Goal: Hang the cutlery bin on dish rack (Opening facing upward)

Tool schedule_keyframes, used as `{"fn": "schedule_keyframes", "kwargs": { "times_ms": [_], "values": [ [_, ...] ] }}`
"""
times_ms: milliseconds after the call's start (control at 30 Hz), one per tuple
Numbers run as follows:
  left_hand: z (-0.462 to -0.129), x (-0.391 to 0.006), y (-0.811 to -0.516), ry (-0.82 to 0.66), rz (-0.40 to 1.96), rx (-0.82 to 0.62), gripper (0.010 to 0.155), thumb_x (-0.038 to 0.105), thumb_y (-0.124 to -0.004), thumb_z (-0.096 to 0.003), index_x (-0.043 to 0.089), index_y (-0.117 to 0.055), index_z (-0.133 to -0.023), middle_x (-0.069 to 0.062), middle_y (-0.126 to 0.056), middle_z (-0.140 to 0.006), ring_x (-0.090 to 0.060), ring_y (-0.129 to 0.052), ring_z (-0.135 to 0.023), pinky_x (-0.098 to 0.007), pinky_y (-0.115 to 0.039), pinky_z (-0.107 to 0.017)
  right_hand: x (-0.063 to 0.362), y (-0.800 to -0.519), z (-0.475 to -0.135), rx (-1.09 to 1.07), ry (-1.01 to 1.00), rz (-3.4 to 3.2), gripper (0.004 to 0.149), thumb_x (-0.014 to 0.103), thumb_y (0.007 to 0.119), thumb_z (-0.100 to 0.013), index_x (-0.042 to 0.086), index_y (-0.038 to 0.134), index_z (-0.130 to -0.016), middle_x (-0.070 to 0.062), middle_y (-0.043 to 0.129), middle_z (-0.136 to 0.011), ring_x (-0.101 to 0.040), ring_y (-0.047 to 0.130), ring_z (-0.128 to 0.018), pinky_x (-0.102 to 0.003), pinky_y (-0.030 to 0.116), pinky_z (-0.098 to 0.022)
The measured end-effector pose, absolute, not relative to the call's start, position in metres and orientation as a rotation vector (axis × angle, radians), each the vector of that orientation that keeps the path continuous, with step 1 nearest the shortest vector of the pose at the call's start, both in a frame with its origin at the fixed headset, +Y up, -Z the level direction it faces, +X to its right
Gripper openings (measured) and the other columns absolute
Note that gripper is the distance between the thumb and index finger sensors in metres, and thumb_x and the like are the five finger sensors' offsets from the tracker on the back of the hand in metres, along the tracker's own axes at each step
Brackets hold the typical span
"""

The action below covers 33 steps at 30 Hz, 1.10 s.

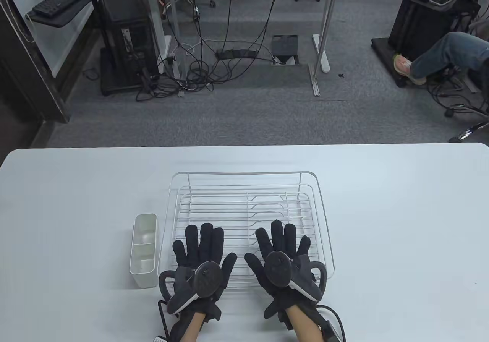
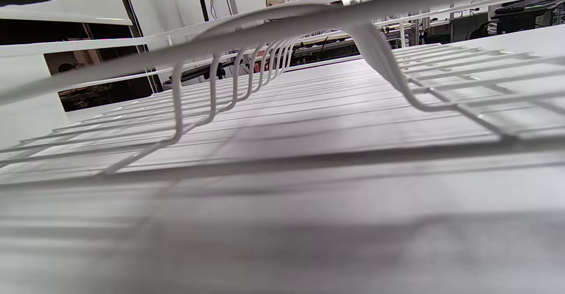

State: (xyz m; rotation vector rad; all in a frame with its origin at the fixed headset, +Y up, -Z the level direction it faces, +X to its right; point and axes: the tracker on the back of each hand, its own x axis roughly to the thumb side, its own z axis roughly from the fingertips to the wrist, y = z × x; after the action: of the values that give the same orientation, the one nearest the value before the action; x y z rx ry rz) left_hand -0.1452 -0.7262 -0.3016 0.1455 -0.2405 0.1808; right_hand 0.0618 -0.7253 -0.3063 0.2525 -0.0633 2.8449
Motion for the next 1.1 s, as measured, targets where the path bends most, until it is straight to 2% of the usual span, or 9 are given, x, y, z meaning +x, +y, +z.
{"fn": "schedule_keyframes", "kwargs": {
  "times_ms": [1100],
  "values": [
    [-0.3006, -0.1451, -0.7263, -0.242, 0.176, 0.156, 0.071, 0.067, -0.043, -0.0614, 0.023, -0.039, -0.118, -0.009, -0.035, -0.123, -0.041, -0.026, -0.112, -0.067, -0.02, -0.071, 0.0619, -0.7255, -0.3061, 0.25, -0.071, 2.845, 0.07, 0.065, 0.047, -0.058, 0.022, 0.044, -0.113, -0.017, 0.03, -0.118, -0.045, 0.022, -0.107, -0.069, 0.013, -0.066]
  ]
}}
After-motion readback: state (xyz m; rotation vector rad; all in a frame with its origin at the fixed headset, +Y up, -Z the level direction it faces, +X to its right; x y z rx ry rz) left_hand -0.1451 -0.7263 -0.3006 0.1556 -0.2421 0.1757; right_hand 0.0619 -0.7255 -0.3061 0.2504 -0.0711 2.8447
